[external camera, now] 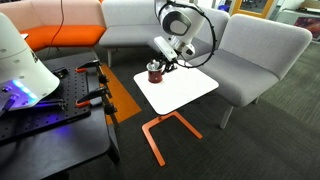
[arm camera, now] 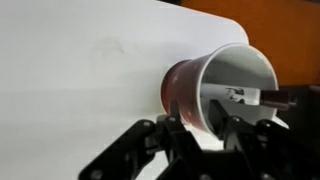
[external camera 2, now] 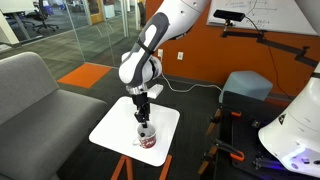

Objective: Move the cup to the right on the table

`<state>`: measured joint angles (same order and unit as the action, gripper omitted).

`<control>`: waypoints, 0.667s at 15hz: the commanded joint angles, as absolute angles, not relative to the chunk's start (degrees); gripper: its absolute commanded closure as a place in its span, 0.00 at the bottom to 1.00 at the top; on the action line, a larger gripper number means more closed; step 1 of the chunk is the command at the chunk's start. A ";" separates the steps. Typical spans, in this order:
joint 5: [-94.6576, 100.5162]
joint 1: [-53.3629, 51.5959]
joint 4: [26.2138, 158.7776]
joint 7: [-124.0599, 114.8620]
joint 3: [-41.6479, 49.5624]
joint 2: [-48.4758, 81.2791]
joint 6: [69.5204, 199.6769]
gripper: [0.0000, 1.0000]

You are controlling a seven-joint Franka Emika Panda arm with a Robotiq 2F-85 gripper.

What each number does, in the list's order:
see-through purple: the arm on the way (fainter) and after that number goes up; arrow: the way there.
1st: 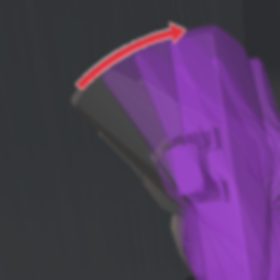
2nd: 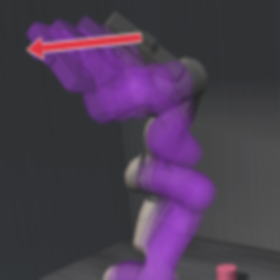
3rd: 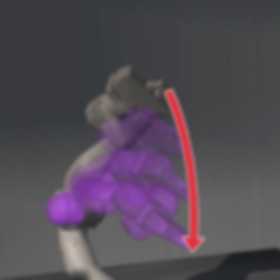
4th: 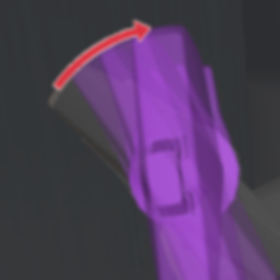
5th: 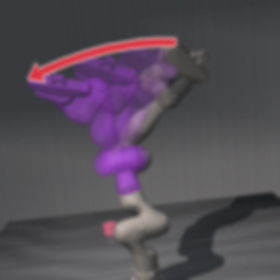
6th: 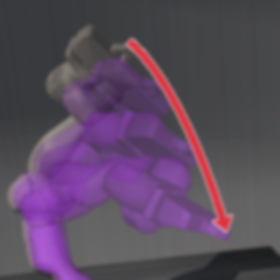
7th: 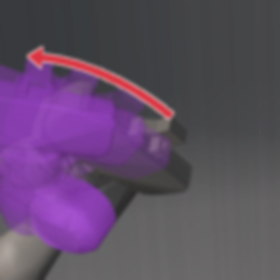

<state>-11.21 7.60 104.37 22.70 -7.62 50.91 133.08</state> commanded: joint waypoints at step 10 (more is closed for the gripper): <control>-8.47 8.26 106.65 23.11 -6.73 43.58 133.77 0.98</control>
<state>-10.00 8.47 103.24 24.67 -8.19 47.81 132.38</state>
